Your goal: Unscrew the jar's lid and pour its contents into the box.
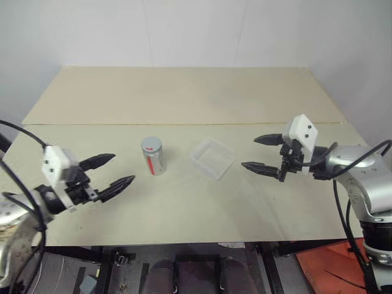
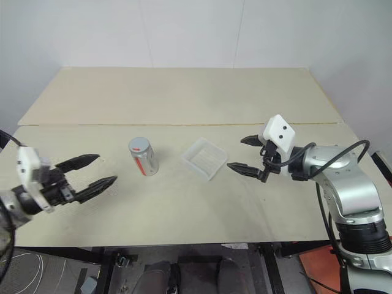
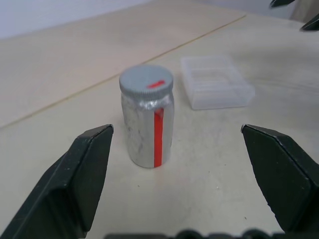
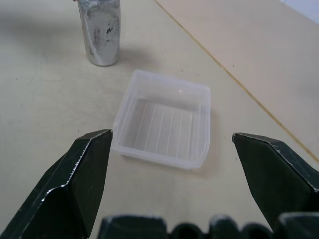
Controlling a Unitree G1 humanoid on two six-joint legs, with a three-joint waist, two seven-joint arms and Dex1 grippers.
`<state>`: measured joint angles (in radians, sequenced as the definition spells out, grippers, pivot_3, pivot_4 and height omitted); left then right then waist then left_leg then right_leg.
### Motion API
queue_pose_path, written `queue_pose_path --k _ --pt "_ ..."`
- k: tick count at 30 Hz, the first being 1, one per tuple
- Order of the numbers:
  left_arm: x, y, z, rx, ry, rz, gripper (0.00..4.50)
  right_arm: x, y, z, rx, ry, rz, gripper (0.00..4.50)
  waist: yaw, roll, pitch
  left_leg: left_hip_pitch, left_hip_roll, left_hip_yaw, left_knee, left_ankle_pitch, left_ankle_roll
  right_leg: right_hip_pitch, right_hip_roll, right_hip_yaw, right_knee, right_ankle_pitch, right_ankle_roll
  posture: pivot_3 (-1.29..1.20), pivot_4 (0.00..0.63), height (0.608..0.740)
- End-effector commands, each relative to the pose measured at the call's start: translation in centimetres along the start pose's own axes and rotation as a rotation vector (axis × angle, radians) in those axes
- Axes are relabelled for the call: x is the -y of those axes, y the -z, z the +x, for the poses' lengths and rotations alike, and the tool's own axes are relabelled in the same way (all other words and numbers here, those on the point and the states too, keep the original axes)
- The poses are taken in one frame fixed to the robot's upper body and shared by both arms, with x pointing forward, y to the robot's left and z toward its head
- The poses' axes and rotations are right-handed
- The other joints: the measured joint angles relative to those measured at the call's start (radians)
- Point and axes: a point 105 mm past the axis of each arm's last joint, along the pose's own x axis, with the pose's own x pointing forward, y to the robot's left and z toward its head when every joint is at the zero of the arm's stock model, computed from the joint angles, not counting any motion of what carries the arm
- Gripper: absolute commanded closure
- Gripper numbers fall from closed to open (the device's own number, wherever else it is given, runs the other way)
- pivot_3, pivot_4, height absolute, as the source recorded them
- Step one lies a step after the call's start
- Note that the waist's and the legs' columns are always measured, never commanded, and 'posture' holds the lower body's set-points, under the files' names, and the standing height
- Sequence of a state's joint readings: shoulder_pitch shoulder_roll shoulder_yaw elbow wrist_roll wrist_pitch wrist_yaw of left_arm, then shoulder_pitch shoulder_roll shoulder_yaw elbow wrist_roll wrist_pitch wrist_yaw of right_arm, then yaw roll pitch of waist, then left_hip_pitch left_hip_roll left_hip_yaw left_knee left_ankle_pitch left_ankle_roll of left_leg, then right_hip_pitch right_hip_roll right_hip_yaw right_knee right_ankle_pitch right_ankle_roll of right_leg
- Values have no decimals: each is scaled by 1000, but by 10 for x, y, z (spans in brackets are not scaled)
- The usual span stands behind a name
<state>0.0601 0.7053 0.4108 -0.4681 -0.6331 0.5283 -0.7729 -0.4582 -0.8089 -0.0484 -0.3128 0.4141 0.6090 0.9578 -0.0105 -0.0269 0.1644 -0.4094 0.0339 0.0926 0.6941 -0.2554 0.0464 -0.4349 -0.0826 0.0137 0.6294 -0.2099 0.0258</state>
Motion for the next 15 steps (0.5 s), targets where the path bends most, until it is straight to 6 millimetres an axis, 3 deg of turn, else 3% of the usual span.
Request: queue_pose_path --k 1,8,15 --pt "5 3 20 46 -86 -19 26 -1 -18 -5 38 23 -101 0 2 0 0 0 0 0 0 0 0 0 0 0 0 0 0 0 150 740" --pt "10 23 50 64 -249 -36 26 -4 -17 -7 26 3 -99 0 3 0 0 0 0 -2 1 0 0 2 0 0 0 1 1 0 150 740" --pt "5 23 72 135 -331 -34 26 -6 -19 -8 22 4 -110 0 7 0 0 2 -1 -2 1 0 0 4 0 0 -1 1 1 0 150 740"
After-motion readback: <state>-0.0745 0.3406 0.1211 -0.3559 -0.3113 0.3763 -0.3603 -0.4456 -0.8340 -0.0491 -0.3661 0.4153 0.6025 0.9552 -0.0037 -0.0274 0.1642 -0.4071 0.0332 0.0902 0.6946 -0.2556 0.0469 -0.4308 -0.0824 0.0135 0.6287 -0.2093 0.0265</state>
